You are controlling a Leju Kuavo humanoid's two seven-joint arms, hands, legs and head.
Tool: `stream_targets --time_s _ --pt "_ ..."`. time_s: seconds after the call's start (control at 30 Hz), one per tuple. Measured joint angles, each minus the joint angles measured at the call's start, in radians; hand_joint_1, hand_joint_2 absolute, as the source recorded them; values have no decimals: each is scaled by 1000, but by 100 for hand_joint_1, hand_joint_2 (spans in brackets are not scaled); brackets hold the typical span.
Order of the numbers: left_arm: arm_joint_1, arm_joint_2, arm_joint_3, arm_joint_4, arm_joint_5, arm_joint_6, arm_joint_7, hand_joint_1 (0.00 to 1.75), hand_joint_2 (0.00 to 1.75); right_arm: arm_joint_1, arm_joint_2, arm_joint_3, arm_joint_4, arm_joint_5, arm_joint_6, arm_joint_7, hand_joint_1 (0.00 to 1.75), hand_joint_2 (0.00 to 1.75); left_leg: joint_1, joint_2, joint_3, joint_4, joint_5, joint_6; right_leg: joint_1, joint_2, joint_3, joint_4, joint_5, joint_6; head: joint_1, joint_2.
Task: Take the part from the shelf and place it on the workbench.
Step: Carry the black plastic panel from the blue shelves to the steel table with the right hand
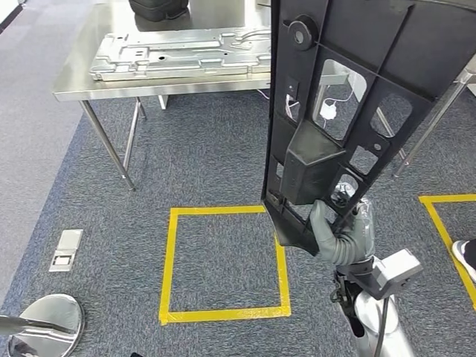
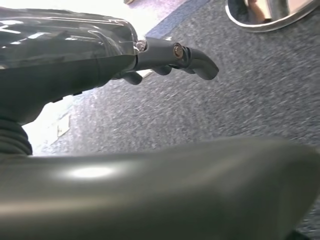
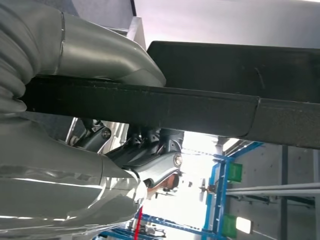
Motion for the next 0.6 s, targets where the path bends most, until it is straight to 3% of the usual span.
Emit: stream_targets --time_s 0.03,0.13,0.2,0.23,0.3,0.33,0.37,0.4,0.47,0.5,0.53,0.6 --pt "0 0 0 0 0 -1 0 0 175 -3 0 0 0 0 0 1 175 175 -3 0 13 -28 3 4 0 0 2 0 -3 6 0 0" --pt "0 -2 0 0 0 -2 2 0 175 -7 0 1 2 0 1 2 175 175 -7 -1 22 -44 -15 20 -2 1 7 -9 -7 25 0 0" --pt "1 -2 0 0 0 -1 2 0 175 -10 0 2 2 1 2 3 175 175 -4 0 33 -53 -17 32 -3 1 -1 16 -25 32 0 0" --pt "0 -3 0 0 0 -1 1 0 175 -12 0 3 3 1 3 3 175 175 -3 0 39 -56 -19 38 -2 1 -22 59 -46 32 0 0" --pt "-2 -5 0 0 0 -1 0 0 175 -15 0 4 6 1 4 3 175 175 -7 1 47 -57 -26 48 1 1 -96 190 -92 30 0 0" --pt "-2 -6 0 0 0 -1 -1 0 175 -14 0 4 8 2 5 4 175 175 -9 1 52 -57 -31 52 3 1 -134 245 -102 28 0 0" --pt "-1 -6 0 0 0 -1 -1 0 175 -13 0 5 10 2 5 4 175 175 -12 0 58 -56 -36 54 5 1 -157 270 -92 26 0 0" --pt "0 -6 0 0 0 -1 -1 0 175 -12 0 5 11 2 5 4 175 175 -15 -1 67 -56 -42 55 7 1 -161 255 -62 22 0 0" --pt "1 -8 1 0 0 -1 -2 0 175 -13 0 5 12 3 5 4 175 175 -18 -3 88 -57 -58 52 15 1 -126 144 24 8 0 0" --pt "1 -9 1 0 0 -1 -2 0 175 -13 0 5 12 3 5 4 175 175 -20 -3 95 -56 -65 49 19 1 -105 90 54 1 0 0" --pt "-1 -10 1 0 0 -1 -2 0 175 -14 0 6 12 3 6 4 175 175 -20 -3 99 -56 -71 44 23 0 -89 51 63 -5 0 0" --pt "-3 -12 0 0 0 0 -2 0 175 -15 0 6 13 4 6 4 175 175 -20 -2 99 -58 -77 36 28 2 -78 25 52 -10 -1 0"
